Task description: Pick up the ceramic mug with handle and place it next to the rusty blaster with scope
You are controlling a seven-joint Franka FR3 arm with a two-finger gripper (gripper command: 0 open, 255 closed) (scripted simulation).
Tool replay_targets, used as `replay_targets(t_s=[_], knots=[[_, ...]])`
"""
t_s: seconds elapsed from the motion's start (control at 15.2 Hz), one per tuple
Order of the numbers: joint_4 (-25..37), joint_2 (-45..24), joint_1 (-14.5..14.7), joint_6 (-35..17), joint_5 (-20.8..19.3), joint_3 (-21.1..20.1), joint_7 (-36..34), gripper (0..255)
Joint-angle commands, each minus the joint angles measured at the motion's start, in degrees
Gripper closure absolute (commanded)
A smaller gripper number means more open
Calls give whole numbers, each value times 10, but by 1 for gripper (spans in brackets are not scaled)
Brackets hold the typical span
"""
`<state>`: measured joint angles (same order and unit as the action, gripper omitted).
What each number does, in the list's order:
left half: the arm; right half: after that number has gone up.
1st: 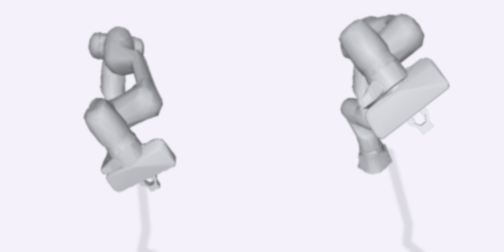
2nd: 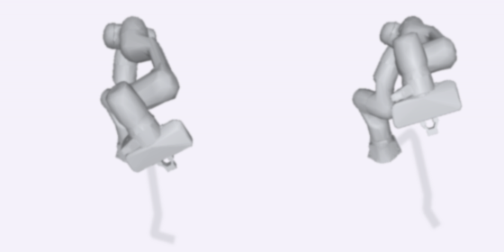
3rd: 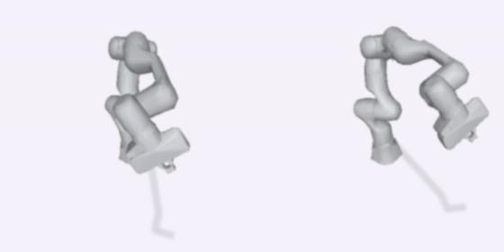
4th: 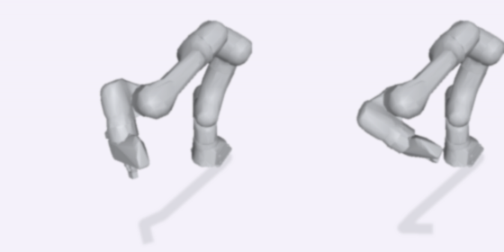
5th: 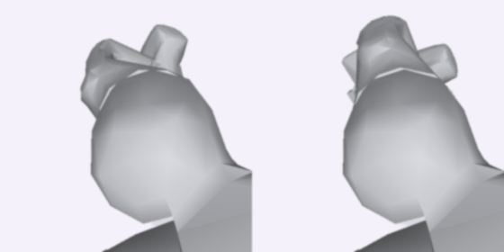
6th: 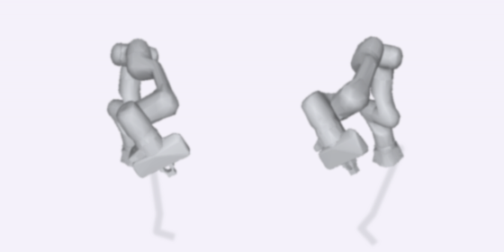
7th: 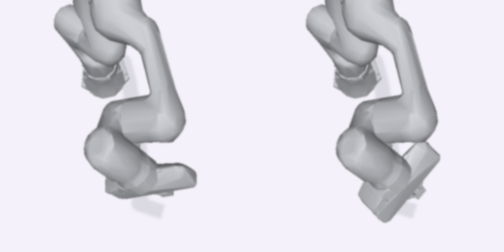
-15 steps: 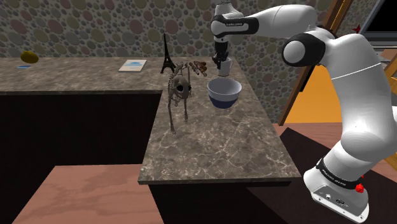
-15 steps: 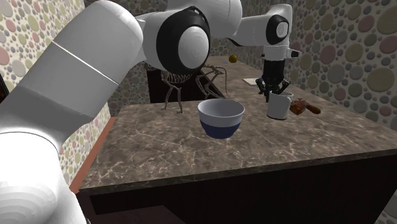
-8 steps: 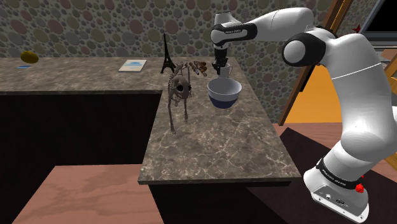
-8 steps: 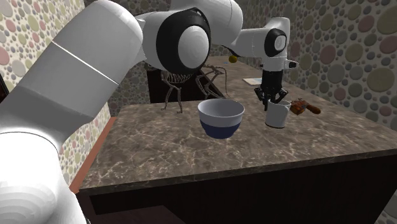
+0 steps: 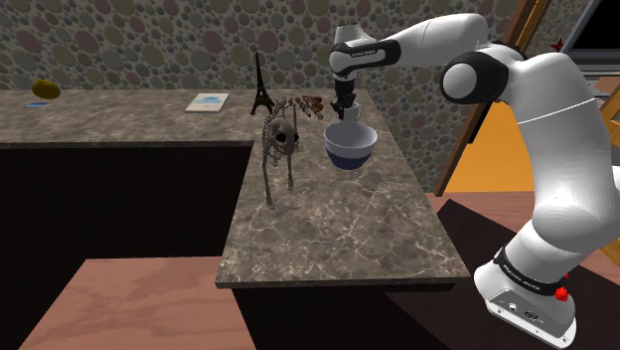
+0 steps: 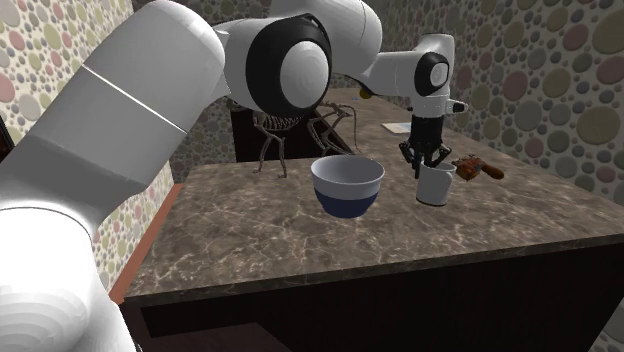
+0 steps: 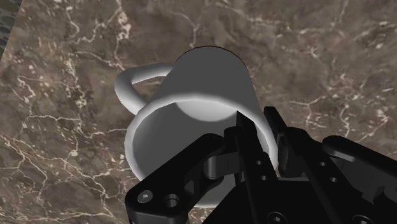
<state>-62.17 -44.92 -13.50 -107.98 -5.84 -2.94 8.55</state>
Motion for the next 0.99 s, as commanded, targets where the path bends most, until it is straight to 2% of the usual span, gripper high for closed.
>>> replay_targets(t_s=[0.0,0.07,0.4,0.66,0.92], knots=[[0,0,0,0,0,0,0,255],[0,0,0,0,0,0,0,0],[0,0,0,0,0,0,0,0],[60,8,4,67,1,-1,2,0],[60,8,4,67,1,-1,2,0]])
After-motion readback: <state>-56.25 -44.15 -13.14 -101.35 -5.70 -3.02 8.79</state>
